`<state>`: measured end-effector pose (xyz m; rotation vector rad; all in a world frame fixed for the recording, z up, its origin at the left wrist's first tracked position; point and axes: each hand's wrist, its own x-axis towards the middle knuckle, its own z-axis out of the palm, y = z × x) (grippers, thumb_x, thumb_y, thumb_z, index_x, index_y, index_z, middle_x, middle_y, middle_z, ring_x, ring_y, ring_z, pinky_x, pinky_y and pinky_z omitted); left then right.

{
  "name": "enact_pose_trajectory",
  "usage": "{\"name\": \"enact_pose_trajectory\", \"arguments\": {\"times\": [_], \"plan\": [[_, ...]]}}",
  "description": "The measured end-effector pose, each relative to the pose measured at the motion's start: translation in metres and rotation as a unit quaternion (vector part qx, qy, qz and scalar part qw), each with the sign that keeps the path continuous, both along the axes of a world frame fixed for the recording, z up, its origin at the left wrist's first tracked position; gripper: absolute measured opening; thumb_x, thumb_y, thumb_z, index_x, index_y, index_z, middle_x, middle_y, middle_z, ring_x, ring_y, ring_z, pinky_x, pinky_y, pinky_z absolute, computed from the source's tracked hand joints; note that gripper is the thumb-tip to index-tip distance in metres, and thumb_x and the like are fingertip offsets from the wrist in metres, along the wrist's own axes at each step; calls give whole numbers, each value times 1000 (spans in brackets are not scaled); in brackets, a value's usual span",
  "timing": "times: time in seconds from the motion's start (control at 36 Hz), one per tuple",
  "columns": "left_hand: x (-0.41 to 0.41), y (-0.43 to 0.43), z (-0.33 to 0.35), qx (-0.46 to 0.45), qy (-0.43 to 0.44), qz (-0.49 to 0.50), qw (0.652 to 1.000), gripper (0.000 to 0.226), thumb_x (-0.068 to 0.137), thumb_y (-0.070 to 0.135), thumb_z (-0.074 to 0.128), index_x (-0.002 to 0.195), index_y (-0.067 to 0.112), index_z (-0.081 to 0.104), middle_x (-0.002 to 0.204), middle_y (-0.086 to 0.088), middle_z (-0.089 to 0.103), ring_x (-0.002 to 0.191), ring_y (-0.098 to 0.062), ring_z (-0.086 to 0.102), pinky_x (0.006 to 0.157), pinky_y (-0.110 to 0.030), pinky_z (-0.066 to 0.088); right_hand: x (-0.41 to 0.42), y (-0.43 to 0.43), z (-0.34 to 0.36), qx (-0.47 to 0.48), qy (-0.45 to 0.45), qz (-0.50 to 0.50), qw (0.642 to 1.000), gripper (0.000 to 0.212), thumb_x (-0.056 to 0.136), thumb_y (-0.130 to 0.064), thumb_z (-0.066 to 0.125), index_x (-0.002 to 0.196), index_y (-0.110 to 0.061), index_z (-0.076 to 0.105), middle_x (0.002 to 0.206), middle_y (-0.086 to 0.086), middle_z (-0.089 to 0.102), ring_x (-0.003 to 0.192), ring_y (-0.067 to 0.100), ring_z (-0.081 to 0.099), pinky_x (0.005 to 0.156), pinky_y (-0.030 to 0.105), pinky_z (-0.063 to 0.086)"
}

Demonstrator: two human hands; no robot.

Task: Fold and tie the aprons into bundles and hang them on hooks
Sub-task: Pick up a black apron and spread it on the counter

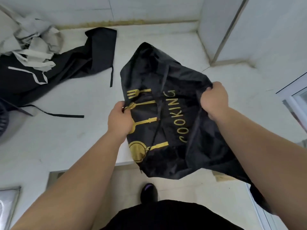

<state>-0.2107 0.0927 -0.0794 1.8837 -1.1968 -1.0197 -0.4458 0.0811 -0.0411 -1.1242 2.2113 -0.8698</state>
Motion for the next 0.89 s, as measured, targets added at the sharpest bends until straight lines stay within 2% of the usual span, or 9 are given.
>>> {"name": "enact_pose_trajectory", "arguments": {"times": [0.11,0.19,0.25,0.31,0.44,0.53,0.67,0.78,0.89], "plan": [[3,-8,10,-13,66,22,998,19,101,14,36,108,19,52,92,6,59,82,-11,57,69,-26,48,-6,-2,9,-33,-12,-52,998,10,97,-10,32,99,-5,41,77,-2,40,82,21,45,59,27,33],[-2,-14,27,20,228,-3,973,16,100,13,45,102,20,59,100,-5,69,88,-19,67,78,-34,56,-6,-3,14,-30,33,-28,999,32,97,-20,43,125,-6,41,111,9,52,109,32,50,81,32,39],[-9,-16,39,32,304,-43,951,13,100,12,47,104,16,59,98,-7,70,85,-20,69,75,-33,57,2,-1,21,2,129,32,991,61,91,-36,55,142,-13,30,138,14,39,126,33,41,101,41,34],[-20,-17,53,43,343,-92,934,14,100,11,46,110,11,57,96,-9,69,83,-20,68,71,-31,57,16,3,30,-27,174,101,979,62,85,-47,59,137,-19,40,135,7,45,125,27,43,103,42,32],[-44,-15,89,78,384,-262,882,24,102,12,41,116,6,59,100,-11,67,83,-19,64,68,-27,55,40,19,54,50,-142,358,922,33,79,-44,69,103,-23,62,85,-12,63,82,6,60,71,21,46],[-55,-13,100,71,330,-299,893,25,101,16,43,109,16,67,98,1,71,88,-12,67,72,-23,51,25,22,54,15,-114,320,941,9,80,-9,64,82,-18,62,76,-5,62,72,11,56,66,24,42],[-73,-11,91,-78,121,-183,972,26,91,13,60,113,27,56,111,13,60,109,-10,55,83,-21,43,-12,36,63,4,-304,112,946,30,65,10,38,54,-18,35,57,0,35,62,18,36,57,25,28],[-89,3,85,-78,82,-273,955,76,83,23,72,146,28,29,146,13,38,129,-9,37,103,-29,36,-44,60,72,32,-333,103,937,40,71,19,31,49,-14,32,53,0,35,50,16,35,46,19,31],[-126,32,92,-53,126,-313,940,93,77,32,78,151,29,22,133,14,49,122,-9,50,99,-30,45,-76,95,75,50,-316,71,945,28,67,18,33,63,-10,33,64,3,33,62,20,35,57,25,27]]}}
